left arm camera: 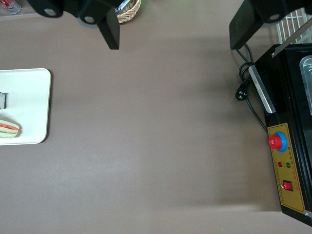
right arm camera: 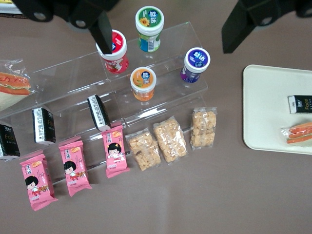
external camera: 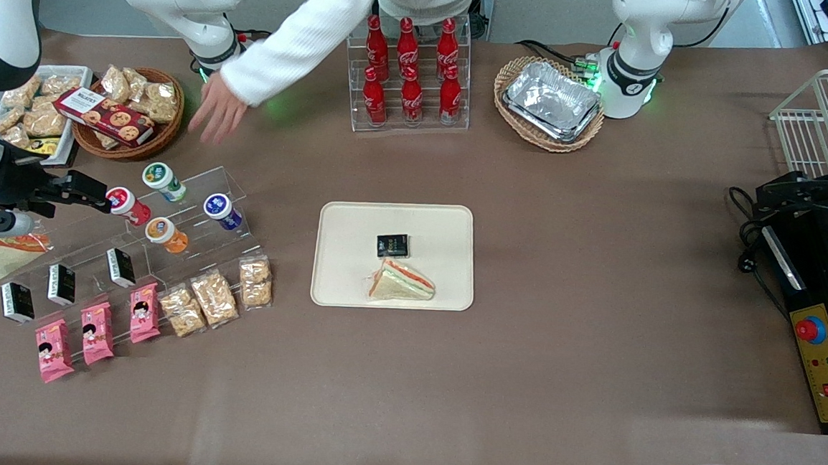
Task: Place green gum on tray
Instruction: 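Move the right gripper over the acrylic stand of gum bottles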
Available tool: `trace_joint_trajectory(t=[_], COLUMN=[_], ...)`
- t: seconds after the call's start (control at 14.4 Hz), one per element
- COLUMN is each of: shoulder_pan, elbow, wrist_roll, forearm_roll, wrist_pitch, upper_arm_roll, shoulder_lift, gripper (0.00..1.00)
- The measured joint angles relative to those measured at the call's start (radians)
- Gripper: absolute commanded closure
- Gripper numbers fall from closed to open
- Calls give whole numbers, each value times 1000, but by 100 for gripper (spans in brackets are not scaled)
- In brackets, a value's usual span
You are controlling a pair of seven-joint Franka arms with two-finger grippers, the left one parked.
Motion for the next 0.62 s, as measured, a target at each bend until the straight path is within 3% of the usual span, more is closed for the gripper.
trace_joint_trajectory(t=[0.62], shoulder_pan=[0], elbow=[0], wrist_roll=[0], forearm_roll=[-11], wrist_pitch=[-30], upper_arm_roll=[0], shoulder_lift=[-8], gripper=[0])
